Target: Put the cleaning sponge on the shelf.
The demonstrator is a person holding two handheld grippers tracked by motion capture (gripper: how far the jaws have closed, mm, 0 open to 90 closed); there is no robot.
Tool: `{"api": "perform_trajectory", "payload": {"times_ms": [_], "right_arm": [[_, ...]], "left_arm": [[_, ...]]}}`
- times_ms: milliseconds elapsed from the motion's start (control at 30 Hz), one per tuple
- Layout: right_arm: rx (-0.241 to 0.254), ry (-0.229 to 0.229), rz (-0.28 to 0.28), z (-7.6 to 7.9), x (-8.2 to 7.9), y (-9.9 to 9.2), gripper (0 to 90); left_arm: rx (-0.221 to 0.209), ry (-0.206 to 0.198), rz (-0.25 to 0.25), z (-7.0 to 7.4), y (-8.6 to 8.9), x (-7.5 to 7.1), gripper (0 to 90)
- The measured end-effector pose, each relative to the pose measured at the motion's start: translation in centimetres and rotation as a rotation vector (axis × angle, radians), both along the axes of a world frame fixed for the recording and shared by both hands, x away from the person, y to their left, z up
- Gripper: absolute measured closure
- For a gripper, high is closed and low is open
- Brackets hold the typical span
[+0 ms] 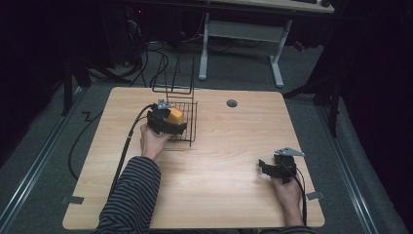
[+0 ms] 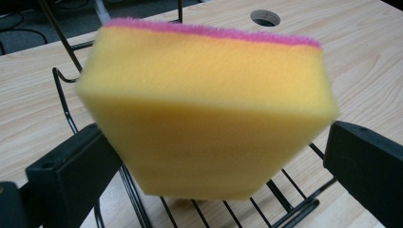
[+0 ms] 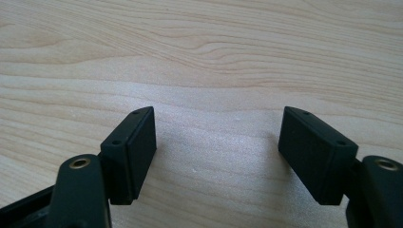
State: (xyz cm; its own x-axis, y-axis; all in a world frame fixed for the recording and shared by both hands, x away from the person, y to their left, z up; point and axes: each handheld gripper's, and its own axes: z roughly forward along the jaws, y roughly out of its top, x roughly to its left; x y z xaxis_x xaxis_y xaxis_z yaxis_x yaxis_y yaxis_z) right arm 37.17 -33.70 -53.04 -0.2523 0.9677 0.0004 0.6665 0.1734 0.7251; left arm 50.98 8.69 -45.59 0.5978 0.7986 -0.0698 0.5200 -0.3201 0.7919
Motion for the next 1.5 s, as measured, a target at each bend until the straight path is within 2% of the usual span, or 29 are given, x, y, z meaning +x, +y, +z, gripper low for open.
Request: {"api": "perform_trajectory", "payload": {"times_ms": [400, 600, 833, 1067, 1500], "right_arm": [[-0.003, 0.001, 0.002, 0.0, 0.0, 0.0, 29.0], [-0.003, 0.001, 0.002, 0.0, 0.0, 0.0, 29.0], [-0.002, 0.001, 0.002, 0.0, 0.0, 0.0, 29.0], [-0.003, 0.001, 0.002, 0.0, 0.0, 0.0, 29.0], [-0.003, 0.002, 0.000, 0.0, 0.0, 0.0, 29.0]], "left_arm": [[-0.023, -0.025, 0.008, 0.5, 1.2, -1.7, 0.0], [-0.038, -0.015, 0.006, 0.7, 1.8, -2.4, 0.1], [-0.049, -0.035, 0.002, 1.2, 2.5, -3.4, 0.4], [-0.067, -0.041, 0.016, 1.3, 3.8, -4.2, 1.6], [-0.097, -0.066, 0.036, 2.2, 5.5, -5.4, 2.5]]}}
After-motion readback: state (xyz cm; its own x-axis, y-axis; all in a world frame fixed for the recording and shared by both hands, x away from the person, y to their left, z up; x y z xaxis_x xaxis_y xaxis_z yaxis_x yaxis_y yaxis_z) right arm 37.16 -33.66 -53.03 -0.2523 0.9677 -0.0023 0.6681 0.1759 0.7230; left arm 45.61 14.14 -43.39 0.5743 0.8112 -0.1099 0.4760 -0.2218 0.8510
